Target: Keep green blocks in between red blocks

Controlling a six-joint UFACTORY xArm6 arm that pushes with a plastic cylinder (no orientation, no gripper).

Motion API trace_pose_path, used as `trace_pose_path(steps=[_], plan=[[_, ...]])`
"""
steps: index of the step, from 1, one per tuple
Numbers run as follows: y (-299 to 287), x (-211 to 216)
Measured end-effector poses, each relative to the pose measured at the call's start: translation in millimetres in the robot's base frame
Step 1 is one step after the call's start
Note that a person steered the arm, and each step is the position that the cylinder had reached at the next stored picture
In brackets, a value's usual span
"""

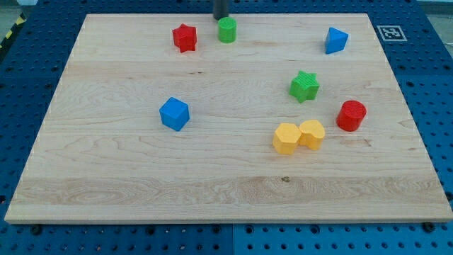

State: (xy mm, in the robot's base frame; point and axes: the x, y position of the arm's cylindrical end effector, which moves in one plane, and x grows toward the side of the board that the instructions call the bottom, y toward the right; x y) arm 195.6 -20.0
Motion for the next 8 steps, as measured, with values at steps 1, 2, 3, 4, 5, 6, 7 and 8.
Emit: trace_pose_path(steps=[1,2,3,4,5,6,7,8], plan=[[29,6],[35,26],[32,24],[2,21],[-10,21],[6,22],[10,38],[10,53]])
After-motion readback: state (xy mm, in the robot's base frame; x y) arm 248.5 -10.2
